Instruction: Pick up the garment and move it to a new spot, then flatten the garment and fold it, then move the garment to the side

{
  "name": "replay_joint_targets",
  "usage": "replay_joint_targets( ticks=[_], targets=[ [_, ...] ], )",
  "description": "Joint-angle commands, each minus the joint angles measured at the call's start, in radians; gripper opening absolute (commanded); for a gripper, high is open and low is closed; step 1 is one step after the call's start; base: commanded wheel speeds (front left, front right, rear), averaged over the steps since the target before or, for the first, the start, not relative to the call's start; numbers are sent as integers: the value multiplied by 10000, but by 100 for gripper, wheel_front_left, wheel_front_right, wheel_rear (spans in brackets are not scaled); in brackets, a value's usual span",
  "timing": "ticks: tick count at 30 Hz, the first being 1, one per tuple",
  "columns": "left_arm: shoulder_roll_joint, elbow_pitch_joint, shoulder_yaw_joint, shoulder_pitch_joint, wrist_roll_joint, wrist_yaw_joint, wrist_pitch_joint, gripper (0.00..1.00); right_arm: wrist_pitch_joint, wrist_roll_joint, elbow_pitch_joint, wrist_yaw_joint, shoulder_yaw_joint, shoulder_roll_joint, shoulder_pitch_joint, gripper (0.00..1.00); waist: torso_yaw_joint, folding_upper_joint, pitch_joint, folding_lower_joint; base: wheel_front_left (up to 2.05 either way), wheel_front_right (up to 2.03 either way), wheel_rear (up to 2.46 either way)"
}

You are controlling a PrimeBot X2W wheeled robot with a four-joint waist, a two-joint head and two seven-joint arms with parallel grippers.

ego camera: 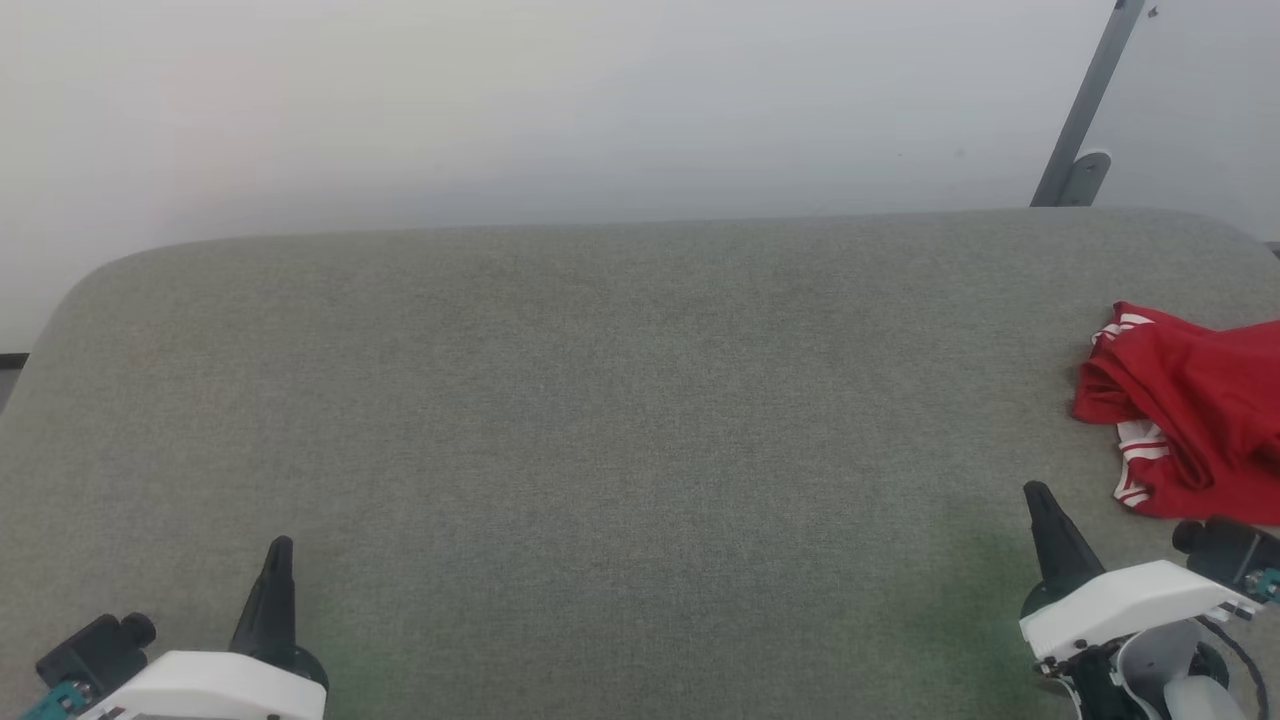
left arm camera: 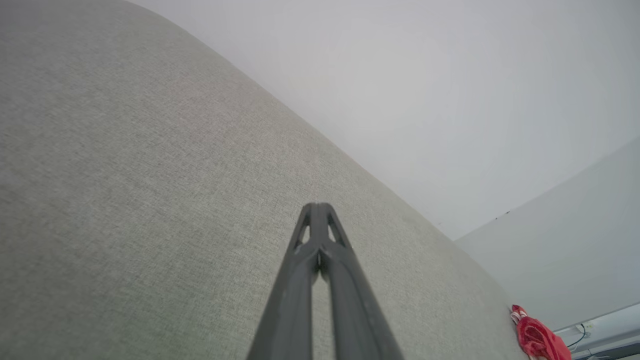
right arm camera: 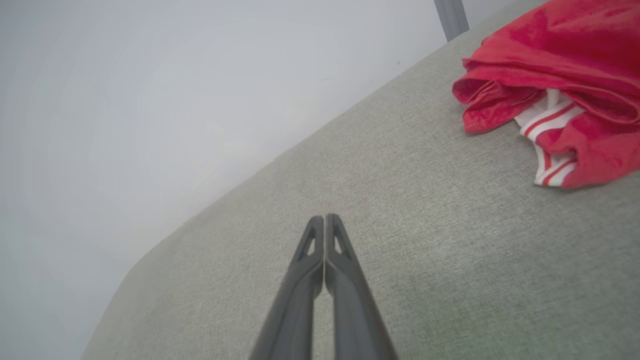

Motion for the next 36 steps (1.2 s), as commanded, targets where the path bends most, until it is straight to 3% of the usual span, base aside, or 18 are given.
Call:
replay_joint_targets(
  ticks=[1,36],
  targets=[
    [34,-168,81,-300,-323,-13,89,0,61,362,-220,2,-63,-4,-110,0,4,0,1,0,0,0,0],
    [-590,-377,179,-715,-3715,-27,1162,0,804,4299,-782,3,-410,394,-18,0,86,0,28,0,0,0,0]
  ],
)
